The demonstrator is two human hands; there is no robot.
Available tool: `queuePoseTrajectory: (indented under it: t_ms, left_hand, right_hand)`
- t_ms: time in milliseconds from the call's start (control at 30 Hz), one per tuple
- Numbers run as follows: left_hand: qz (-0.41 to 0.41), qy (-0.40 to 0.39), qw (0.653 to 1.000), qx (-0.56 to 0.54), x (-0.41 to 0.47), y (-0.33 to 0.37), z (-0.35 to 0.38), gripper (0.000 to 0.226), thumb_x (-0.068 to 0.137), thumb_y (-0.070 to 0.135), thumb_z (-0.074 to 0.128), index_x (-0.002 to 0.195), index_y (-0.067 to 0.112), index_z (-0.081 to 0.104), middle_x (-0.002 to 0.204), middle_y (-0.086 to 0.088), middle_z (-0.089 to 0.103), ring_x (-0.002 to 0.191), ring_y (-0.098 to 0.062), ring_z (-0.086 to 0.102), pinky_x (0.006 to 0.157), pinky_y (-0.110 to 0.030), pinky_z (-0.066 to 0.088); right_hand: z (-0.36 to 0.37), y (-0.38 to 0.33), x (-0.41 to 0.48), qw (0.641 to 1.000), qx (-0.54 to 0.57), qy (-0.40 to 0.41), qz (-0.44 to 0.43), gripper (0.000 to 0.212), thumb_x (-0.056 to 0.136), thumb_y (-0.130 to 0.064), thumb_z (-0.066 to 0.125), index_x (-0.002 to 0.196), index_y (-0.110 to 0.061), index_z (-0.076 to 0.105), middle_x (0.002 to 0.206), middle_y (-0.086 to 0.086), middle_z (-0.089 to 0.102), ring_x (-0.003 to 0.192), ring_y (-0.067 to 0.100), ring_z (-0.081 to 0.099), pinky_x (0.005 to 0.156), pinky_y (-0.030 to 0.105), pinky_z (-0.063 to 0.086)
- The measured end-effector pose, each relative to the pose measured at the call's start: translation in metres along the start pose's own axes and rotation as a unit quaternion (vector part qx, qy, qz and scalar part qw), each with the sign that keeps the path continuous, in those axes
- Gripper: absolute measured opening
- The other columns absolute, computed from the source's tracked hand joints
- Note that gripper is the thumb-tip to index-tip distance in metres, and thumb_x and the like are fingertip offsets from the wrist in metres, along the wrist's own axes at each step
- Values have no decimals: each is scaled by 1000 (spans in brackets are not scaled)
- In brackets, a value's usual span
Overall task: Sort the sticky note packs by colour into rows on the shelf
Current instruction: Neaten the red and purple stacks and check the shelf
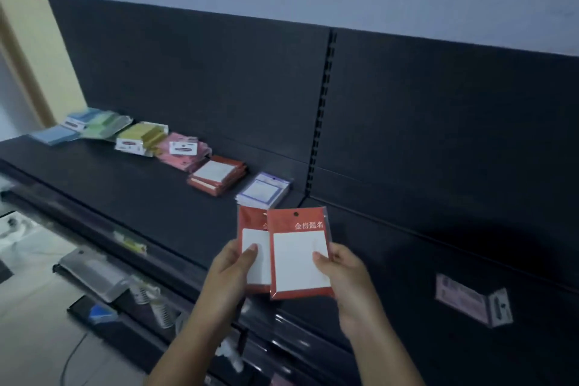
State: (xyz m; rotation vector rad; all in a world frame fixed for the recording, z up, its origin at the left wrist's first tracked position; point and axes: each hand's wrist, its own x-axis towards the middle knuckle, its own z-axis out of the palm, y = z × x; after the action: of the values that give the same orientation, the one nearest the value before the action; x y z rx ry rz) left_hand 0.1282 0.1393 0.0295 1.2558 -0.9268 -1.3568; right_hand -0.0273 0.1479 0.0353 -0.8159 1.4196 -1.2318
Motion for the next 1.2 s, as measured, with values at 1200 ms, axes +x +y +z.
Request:
queuePoseTrajectory:
  t_ms: [1200]
  left_hand:
    - [17, -53, 995, 82, 161, 35, -97, 46, 87, -2, 52, 122, 25, 38, 115, 8, 59, 106, -7, 58, 88, -23, 50]
  right_hand:
    - [179, 0, 139, 998, -1, -51, 44, 26, 90, 1, 48, 98, -14, 68, 97, 8, 72, 93, 26, 67, 88, 43, 53]
